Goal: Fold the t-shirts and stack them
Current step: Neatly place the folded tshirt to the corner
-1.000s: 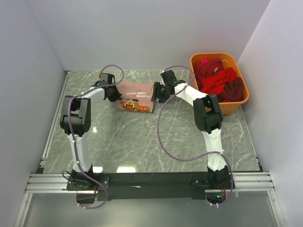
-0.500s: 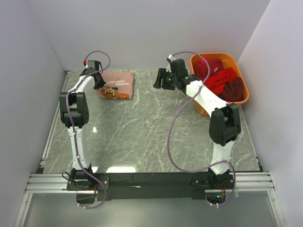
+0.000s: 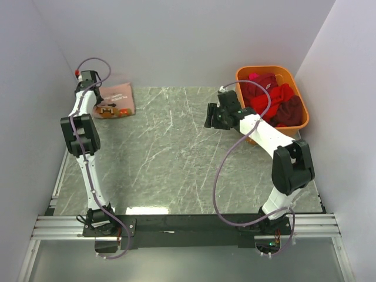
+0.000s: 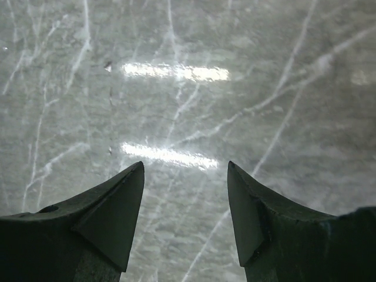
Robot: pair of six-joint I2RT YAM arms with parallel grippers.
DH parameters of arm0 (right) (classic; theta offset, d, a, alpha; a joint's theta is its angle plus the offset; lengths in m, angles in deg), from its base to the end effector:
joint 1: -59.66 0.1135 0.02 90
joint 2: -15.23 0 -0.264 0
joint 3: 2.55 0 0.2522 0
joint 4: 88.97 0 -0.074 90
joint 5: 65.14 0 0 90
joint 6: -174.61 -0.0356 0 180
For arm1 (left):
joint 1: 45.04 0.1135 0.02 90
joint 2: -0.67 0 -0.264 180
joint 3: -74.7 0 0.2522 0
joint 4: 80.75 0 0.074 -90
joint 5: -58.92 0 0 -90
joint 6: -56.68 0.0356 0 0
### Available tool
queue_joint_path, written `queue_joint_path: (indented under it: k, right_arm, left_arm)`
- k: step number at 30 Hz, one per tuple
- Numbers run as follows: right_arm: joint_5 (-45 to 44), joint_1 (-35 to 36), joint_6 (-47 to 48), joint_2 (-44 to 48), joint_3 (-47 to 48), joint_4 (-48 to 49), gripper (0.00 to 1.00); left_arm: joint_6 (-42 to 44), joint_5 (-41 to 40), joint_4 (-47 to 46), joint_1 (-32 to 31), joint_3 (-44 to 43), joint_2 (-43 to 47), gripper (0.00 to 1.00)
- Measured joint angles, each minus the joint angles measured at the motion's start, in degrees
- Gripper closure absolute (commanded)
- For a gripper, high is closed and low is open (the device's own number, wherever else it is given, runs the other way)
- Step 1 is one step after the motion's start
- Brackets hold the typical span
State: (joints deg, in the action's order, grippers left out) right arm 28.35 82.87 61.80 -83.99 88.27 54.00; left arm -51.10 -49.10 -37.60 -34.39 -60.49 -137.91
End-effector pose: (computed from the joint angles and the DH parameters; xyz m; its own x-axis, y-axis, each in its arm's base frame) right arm 0.3564 0.1552 0.2592 -0.7713 0.0903 -0.6301 -0.1450 0.9389 0.3120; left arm 0.5325 0.1113 0.1950 -0.5618 -0.4011 -0.7236 -0.5843 0.8115 0.0038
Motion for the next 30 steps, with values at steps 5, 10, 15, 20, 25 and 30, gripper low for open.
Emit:
queue_joint_path:
  k: [5, 10, 15, 20, 25, 30]
  right_arm:
    - [-2.6, -0.1, -0.1, 4.3, -3.3, -0.2, 0.34]
    - [-4.6, -0.1, -0.4, 6.5, -5.8, 0.0, 0.34]
    - [-4.7, -0.2, -1.2, 7.9, -7.8, 0.2, 0.34]
    - [-4.6, -0.2, -2.0, 10.3, -9.9, 0.6, 0.34]
    - [-4.3, -0.2, -3.0, 13.4, -12.8, 2.0, 0.33]
    - [-4.1, -0.2, -3.3, 15.9, -14.8, 3.0, 0.33]
  left_arm:
    - [2.1, -4.0, 0.3, 1.9, -4.7, -2.6, 0.93]
    - [3.4, -9.6, -0.2, 2.1, -6.7, -3.9, 0.69]
    - [4.5, -14.3, -2.8, 2.0, -9.1, -4.2, 0.01]
    - [3.6, -15.9, -4.4, 1.9, -9.7, -2.9, 0.01]
    - [1.3, -12.0, -4.2, 1.1, -2.8, 5.5, 0.01]
    - [-4.4, 1.8, -6.2, -0.7, 8.8, 17.9, 0.01]
